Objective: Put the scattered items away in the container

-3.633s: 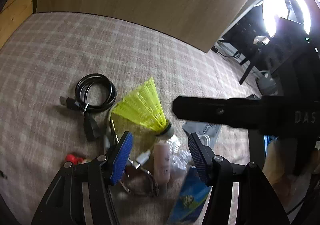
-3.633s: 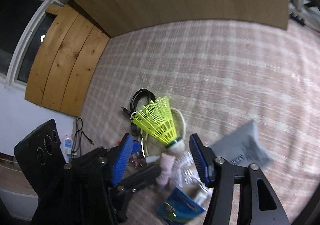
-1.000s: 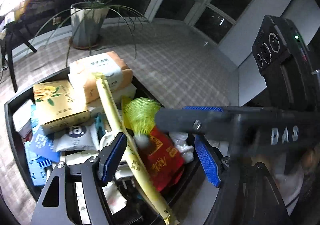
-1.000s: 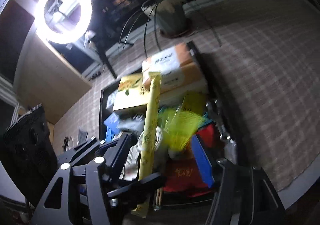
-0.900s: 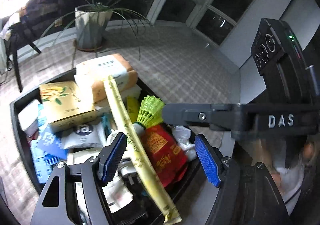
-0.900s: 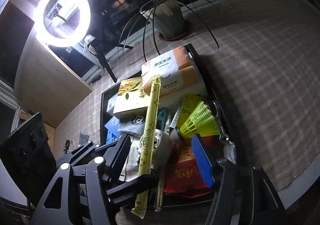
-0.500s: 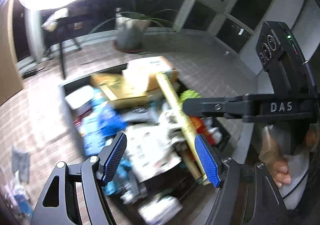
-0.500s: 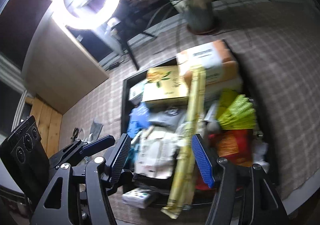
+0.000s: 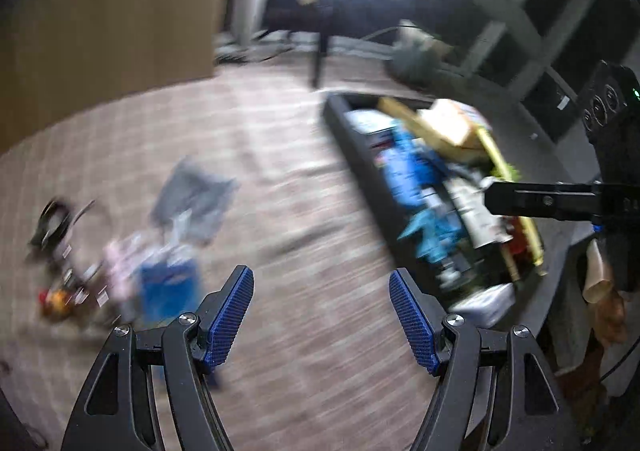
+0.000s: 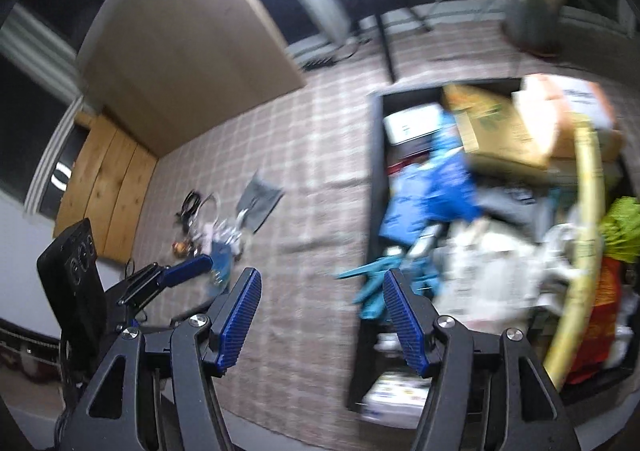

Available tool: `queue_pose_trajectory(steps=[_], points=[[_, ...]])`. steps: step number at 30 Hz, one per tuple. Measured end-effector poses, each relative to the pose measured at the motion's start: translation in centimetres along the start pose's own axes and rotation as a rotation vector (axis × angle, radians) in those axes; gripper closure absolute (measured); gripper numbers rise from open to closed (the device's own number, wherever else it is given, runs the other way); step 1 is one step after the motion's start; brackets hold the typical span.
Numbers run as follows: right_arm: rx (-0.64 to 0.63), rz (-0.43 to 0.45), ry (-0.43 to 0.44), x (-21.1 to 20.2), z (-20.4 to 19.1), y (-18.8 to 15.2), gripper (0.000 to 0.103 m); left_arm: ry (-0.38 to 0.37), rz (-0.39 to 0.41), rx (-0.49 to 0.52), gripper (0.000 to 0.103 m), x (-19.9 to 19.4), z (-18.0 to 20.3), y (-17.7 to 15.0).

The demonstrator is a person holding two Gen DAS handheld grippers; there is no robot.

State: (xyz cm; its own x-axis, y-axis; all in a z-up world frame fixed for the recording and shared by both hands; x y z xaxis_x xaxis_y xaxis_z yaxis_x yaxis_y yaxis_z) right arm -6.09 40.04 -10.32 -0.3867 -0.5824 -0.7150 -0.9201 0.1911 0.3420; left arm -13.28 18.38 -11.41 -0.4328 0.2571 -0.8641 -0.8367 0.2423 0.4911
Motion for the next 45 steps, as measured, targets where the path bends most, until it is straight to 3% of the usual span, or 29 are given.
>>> queue_pose_trajectory(steps=[4, 9, 16, 22, 28, 33, 38, 45], points=[[0.006, -0.079, 0.042, 4.8, -2.3, -0.5, 0.043, 0.031, -0.051, -0.073, 0.029, 0.4, -5.3, -2.5], [0.022, -0.156, 0.083, 10.5, -4.5, -1.1, 0.043, 0.020, -0.097, -0.156, 0.029, 2.1, -9.4, -4.4], [0.043, -0.239, 0.101, 16.7, -6.8, -1.3, 0.043, -0.026, -0.132, -0.153, 0.029, 4.0, -10.1, -5.4], [0.088, -0.283, 0.104, 20.6, -7.1, -1.7, 0.043, -0.019, -0.156, -0.105, 0.029, 5.4, -9.2, -5.4], [0.107, -0.303, 0.128, 22.7, -7.7, -2.4, 0.047, -0.038, -0.162, -0.099, 0.029, 6.0, -8.9, -5.6], [0.125, -0.302, 0.121, 23.1, -7.3, -2.6, 0.054, 0.014, -0.148, -0.119, 0.029, 5.8, -9.9, -5.5], [0.143, -0.280, 0.105, 22.4, -6.4, -2.6, 0.057, -0.013, -0.145, -0.124, 0.026, 6.0, -10.0, -5.4], [0.136, -0.287, 0.113, 22.5, -6.1, -2.9, 0.076, -0.111, -0.155, -0.115, 0.033, 6.0, -7.9, -5.5]])
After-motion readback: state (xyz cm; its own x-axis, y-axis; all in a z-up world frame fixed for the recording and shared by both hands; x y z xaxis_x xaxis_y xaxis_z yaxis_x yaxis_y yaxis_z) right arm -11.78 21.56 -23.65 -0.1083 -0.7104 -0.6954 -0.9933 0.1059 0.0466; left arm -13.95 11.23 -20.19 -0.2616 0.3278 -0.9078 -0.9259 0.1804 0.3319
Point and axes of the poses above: each gripper's, at about its wrist camera, not at the fingertips, and x roughly the way its jaws point, z to its right, y to its top, the point moved 2 cm from there along x, roughly the way its jaws point, and after that the axes turned 12 degrees about y, right-handed, at the moved point
